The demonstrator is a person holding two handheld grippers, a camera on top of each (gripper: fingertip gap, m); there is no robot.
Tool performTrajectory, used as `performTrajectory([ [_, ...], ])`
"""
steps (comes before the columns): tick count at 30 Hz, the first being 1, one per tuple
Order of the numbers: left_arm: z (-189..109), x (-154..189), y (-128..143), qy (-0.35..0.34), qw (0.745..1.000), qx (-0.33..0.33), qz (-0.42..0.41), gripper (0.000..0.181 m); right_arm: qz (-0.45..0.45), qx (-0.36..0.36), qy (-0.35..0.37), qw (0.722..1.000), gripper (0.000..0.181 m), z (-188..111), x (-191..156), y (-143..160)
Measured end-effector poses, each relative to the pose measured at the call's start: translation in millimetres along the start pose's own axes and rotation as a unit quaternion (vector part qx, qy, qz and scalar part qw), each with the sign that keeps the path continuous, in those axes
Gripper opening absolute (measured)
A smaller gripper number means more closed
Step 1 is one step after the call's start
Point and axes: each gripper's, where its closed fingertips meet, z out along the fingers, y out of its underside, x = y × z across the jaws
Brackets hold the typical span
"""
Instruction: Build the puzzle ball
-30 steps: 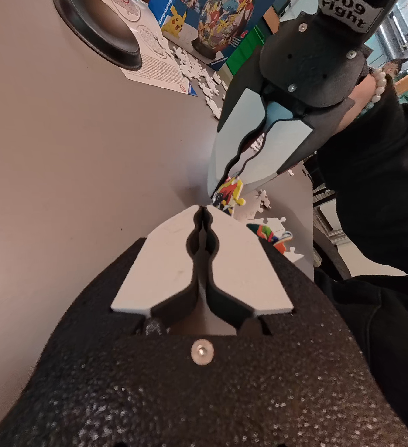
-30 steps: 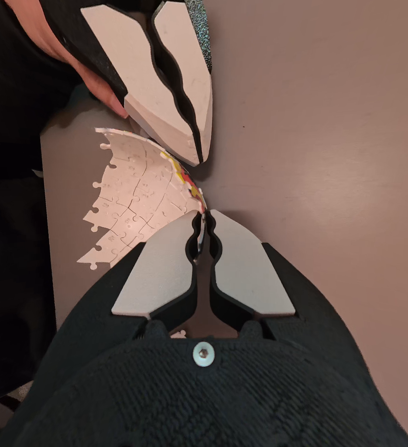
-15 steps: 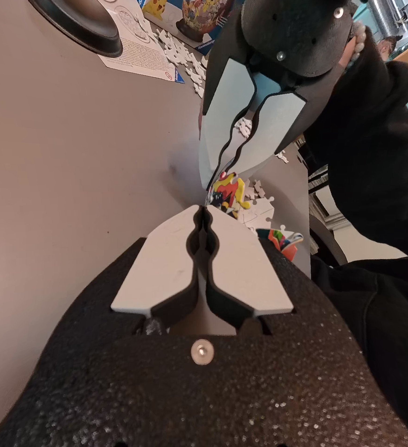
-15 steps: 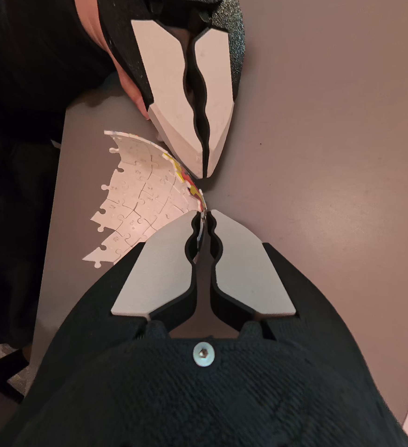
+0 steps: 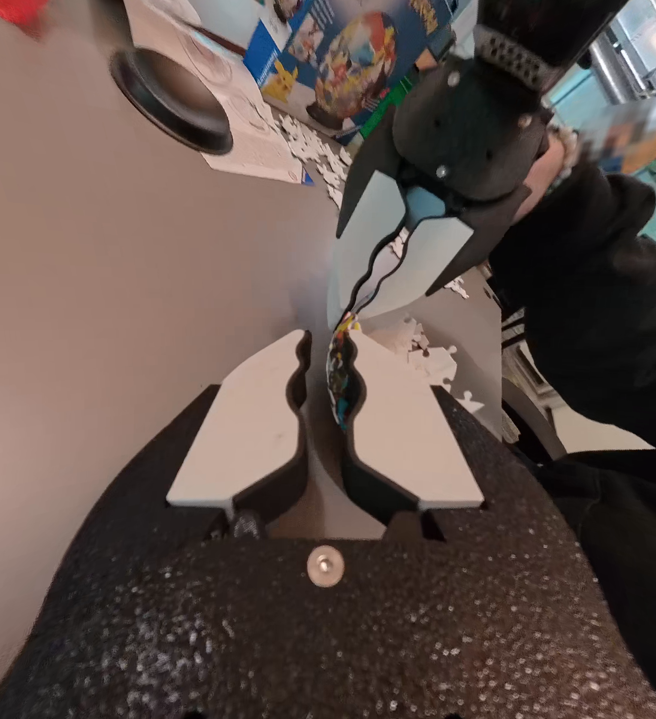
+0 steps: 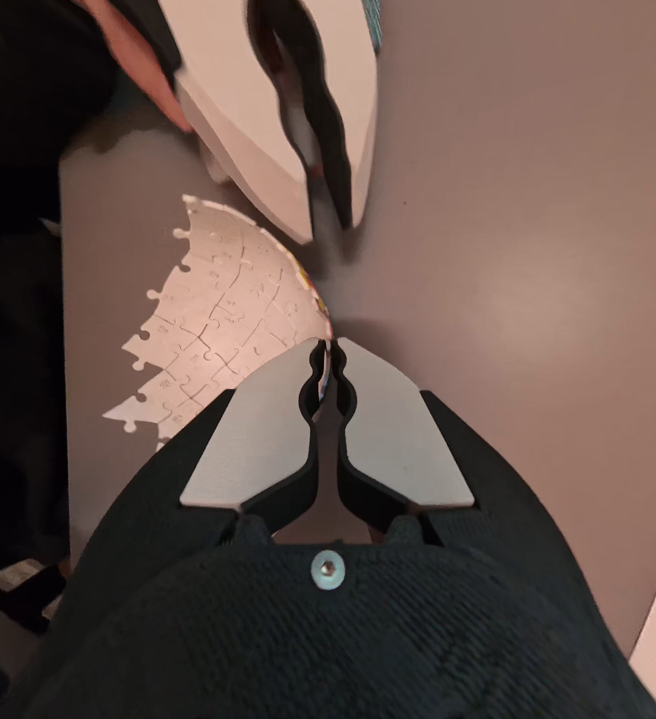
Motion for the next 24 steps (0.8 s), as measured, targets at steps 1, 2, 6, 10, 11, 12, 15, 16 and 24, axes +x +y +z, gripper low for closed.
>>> performTrajectory([
  [1, -5, 1, -4, -0.01, 1.0, 0.004, 0.003, 0.025, 0.011, -0.004, 0.01, 1.0, 0.003, -1, 0, 2],
  [2, -8, 3, -8, -0.023, 1.0, 0.003, 0.009, 0.031, 0.017, -0.007, 0.019, 1.0, 0.003, -2, 0, 2],
  [6, -10, 11, -4, -0.082, 0.993, -0.043, 0.069, 0.048, 0.022, -0.024, 0.05, 0.998, 0.004, -5, -2, 3],
  [10, 1, 19, 8, -0.098, 0.984, -0.094, 0.117, 0.039, 0.041, -0.034, 0.076, 0.996, 0.003, -6, -2, 1],
  [11, 2, 15, 12, -0.119, 0.977, -0.111, 0.136, 0.038, 0.04, -0.036, 0.077, 0.996, 0.003, -6, -3, 1],
  [12, 3, 11, 15, -0.14, 0.97, -0.127, 0.154, 0.037, 0.036, -0.035, 0.078, 0.996, 0.003, -6, -4, 0],
  [15, 9, 9, 22, -0.145, 0.962, -0.149, 0.176, 0.025, 0.027, -0.037, 0.081, 0.996, 0.003, -6, -8, -3],
  [16, 11, 11, 23, -0.135, 0.964, -0.148, 0.173, 0.02, 0.024, -0.039, 0.082, 0.996, 0.003, -7, -8, -3],
  [24, 9, 10, 23, -0.133, 0.966, -0.149, 0.165, 0.005, -0.007, -0.055, 0.079, 0.995, 0.005, -3, -12, -4],
])
